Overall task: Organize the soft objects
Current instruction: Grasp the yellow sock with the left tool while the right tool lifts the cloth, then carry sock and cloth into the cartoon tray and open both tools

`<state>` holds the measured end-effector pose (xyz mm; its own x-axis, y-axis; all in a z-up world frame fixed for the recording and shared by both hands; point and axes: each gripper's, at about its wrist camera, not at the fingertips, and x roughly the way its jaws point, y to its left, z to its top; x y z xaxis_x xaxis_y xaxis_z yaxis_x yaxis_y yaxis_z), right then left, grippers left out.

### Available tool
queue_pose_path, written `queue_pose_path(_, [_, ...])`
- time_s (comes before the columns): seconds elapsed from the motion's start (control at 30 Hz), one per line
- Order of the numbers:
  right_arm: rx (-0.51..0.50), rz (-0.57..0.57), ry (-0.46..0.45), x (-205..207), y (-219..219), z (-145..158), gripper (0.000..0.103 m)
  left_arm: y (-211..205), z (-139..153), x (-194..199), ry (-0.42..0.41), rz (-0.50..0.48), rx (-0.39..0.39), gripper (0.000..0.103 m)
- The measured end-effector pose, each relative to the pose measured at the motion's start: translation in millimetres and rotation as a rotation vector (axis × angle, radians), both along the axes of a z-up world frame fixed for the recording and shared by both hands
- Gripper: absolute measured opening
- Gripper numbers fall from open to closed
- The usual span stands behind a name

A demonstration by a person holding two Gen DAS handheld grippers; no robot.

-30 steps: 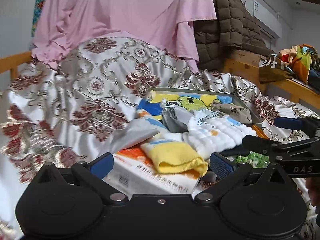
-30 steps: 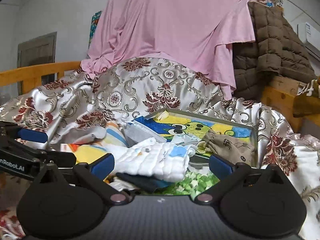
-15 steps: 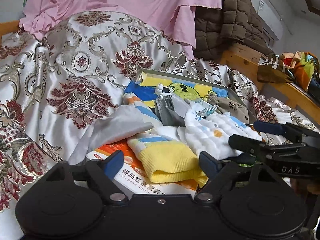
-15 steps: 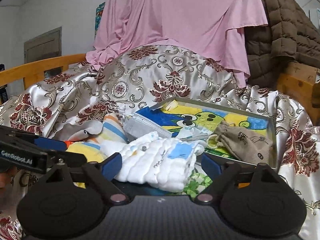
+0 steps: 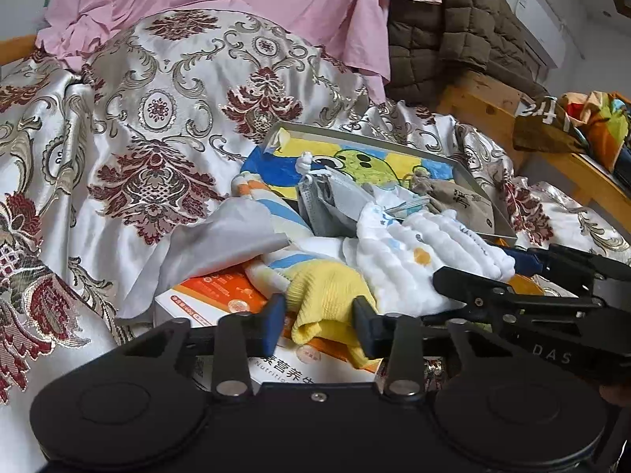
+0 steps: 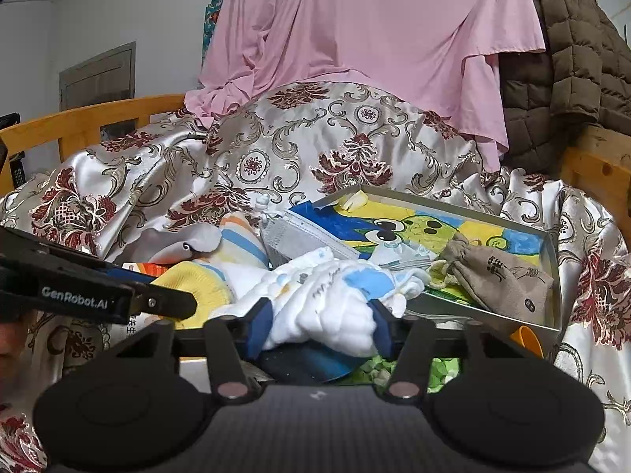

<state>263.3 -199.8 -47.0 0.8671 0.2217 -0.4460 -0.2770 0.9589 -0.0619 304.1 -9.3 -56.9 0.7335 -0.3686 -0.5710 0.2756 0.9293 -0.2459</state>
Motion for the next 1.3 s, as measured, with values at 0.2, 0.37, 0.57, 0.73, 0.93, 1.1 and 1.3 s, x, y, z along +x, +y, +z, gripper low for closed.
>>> queue_pose_path(0.2, [0.011, -0.005, -0.018, -3, -1, 2, 0.043, 2, 3, 0, -0.006, 0.038, -0.005, 0.019])
queue_pose_path(0.37, [0.034, -0.016, -0.043, -6, -5, 7, 0.027, 7, 7, 1, -0.019, 0.073, -0.027, 0.013])
queue_pose_path(0.57, [0.036, -0.023, -0.076, -11, -10, 15, 0.021, 8, 15, -5, -0.053, 0.097, -0.023, 0.009])
queue_pose_path(0.73, [0.060, -0.030, -0.124, -21, -18, 33, 0.020, 9, 32, -13, -0.076, 0.112, -0.036, 0.007])
queue_pose_path(0.93, [0.099, -0.048, -0.196, -37, -36, 63, 0.020, 0, 64, -26, -0.096, 0.103, -0.040, 0.007])
queue_pose_path(1.1, [0.134, -0.077, -0.233, -44, -57, 82, 0.020, -3, 92, -38, -0.120, 0.119, -0.062, 0.007])
queue_pose_path(1.3, [0.196, -0.092, -0.277, -33, -80, 99, 0.020, -11, 126, -39, -0.175, 0.135, -0.066, 0.007])
